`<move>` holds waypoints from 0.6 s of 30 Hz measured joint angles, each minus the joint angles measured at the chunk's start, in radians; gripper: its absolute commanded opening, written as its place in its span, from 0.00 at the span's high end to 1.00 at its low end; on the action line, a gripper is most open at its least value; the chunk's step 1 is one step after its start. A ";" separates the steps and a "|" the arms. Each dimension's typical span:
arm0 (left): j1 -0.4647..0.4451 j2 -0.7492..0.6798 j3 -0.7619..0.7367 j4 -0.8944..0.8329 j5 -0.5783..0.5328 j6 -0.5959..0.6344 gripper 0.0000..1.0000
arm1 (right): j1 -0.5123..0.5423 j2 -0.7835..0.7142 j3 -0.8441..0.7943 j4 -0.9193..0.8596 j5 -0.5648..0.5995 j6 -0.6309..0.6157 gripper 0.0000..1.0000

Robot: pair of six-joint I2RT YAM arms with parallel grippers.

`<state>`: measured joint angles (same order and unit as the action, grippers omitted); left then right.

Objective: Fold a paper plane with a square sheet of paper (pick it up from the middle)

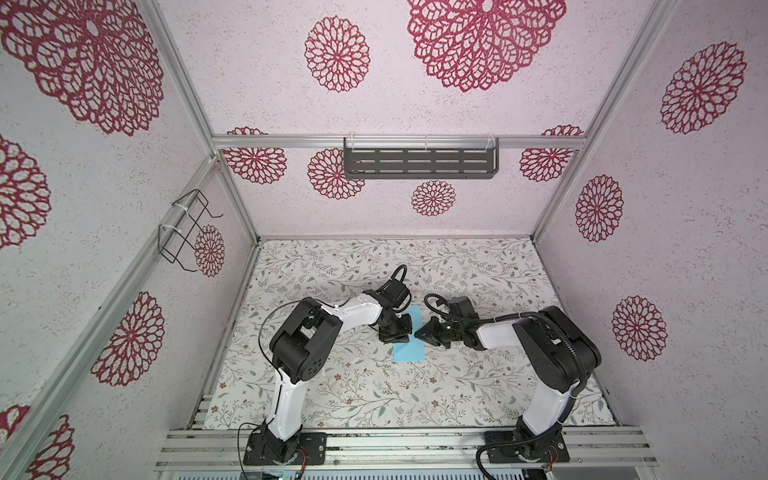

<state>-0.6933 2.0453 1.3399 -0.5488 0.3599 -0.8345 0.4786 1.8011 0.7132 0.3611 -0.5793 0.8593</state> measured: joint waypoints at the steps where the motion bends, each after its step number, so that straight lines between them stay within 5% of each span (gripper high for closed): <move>1: -0.001 0.002 0.001 -0.003 -0.001 0.002 0.95 | 0.000 -0.001 0.000 -0.001 0.001 0.000 0.90; 18: -0.050 0.002 0.035 -0.081 -0.112 0.111 0.93 | 0.003 -0.003 0.005 -0.013 0.007 0.003 0.90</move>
<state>-0.7433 2.0472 1.3754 -0.6300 0.2478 -0.7235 0.4812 1.7985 0.7181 0.3481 -0.5720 0.8619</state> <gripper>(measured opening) 0.062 0.099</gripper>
